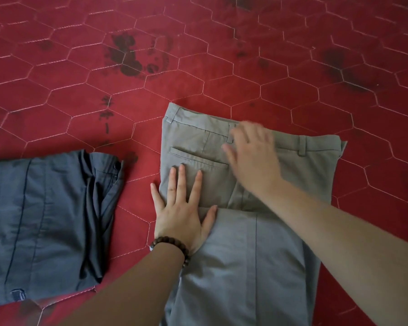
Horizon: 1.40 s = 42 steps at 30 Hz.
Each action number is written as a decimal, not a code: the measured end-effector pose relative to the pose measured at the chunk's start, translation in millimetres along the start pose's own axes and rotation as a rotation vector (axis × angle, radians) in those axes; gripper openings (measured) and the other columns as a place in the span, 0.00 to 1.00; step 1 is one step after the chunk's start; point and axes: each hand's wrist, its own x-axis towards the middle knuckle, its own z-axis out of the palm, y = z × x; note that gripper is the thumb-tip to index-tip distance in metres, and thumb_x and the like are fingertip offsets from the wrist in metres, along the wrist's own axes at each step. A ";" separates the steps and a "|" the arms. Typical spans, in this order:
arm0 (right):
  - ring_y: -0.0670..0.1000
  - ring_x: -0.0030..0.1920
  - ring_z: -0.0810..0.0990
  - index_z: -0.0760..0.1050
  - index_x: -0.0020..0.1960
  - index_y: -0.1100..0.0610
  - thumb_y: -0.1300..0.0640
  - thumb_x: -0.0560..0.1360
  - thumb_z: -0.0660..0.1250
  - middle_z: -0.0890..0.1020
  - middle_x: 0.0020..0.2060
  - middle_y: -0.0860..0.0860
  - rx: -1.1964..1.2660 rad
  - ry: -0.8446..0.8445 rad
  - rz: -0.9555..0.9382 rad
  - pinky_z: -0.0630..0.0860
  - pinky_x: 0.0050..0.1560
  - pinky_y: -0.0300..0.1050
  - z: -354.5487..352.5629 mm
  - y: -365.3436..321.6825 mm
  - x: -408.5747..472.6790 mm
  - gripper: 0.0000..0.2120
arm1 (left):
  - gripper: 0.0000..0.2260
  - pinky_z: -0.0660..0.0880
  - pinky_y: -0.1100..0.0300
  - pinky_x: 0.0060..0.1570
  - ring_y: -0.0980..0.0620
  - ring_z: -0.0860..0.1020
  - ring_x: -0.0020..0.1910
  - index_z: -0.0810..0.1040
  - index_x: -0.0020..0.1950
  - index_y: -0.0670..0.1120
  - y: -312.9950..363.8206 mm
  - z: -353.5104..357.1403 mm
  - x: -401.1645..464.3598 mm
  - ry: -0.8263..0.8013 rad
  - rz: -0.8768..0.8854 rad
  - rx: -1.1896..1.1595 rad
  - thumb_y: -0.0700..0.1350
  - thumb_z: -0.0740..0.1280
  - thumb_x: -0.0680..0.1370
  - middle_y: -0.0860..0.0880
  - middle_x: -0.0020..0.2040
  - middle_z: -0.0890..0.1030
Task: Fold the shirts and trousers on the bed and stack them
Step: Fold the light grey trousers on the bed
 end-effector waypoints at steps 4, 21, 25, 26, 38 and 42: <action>0.49 0.78 0.44 0.45 0.78 0.47 0.35 0.78 0.37 0.48 0.78 0.47 -0.118 -0.398 -0.072 0.40 0.74 0.66 7.8 10.5 -47.2 0.32 | 0.34 0.48 0.32 0.71 0.43 0.46 0.78 0.49 0.79 0.51 0.4 0.9 -0.8 0.001 -0.003 0.011 0.66 0.44 0.77 0.41 0.79 0.49; 0.53 0.78 0.46 0.50 0.79 0.49 0.44 0.82 0.42 0.49 0.78 0.52 -0.232 -0.232 0.149 0.43 0.75 0.64 -41.7 74.2 -99.2 0.26 | 0.33 0.42 0.31 0.70 0.46 0.42 0.78 0.42 0.79 0.53 4.4 -8.9 -1.9 -0.040 0.002 0.065 0.67 0.37 0.77 0.43 0.79 0.42; 0.54 0.78 0.51 0.55 0.78 0.51 0.50 0.82 0.51 0.53 0.78 0.53 -0.086 -0.120 -0.303 0.49 0.76 0.62 -64.5 38.8 -151.7 0.24 | 0.27 0.43 0.28 0.69 0.46 0.50 0.78 0.52 0.78 0.50 -11.0 -30.0 -21.5 0.100 0.307 0.107 0.53 0.56 0.80 0.44 0.79 0.54; 0.54 0.78 0.51 0.55 0.78 0.51 0.53 0.81 0.56 0.54 0.78 0.53 -0.121 -0.154 -0.405 0.49 0.76 0.61 -64.6 40.1 -169.9 0.26 | 0.31 0.45 0.29 0.69 0.45 0.53 0.77 0.56 0.77 0.50 -22.6 -30.7 -32.4 0.133 0.500 0.149 0.45 0.64 0.76 0.44 0.78 0.57; 0.50 0.78 0.46 0.48 0.78 0.42 0.55 0.76 0.65 0.52 0.78 0.48 -0.124 -0.503 -0.487 0.45 0.76 0.57 -59.0 52.5 -258.1 0.38 | 0.31 0.47 0.48 0.75 0.52 0.50 0.78 0.50 0.78 0.60 -77.9 -26.2 -94.5 -0.230 0.864 0.050 0.54 0.60 0.78 0.57 0.78 0.53; 0.40 0.77 0.43 0.56 0.73 0.36 0.66 0.77 0.63 0.54 0.76 0.41 0.317 -0.626 -0.262 0.39 0.77 0.45 -69.4 45.7 -254.8 0.35 | 0.23 0.39 0.57 0.74 0.64 0.47 0.75 0.63 0.72 0.67 -69.2 -23.4 -94.7 -0.423 0.604 -0.274 0.47 0.61 0.81 0.68 0.73 0.54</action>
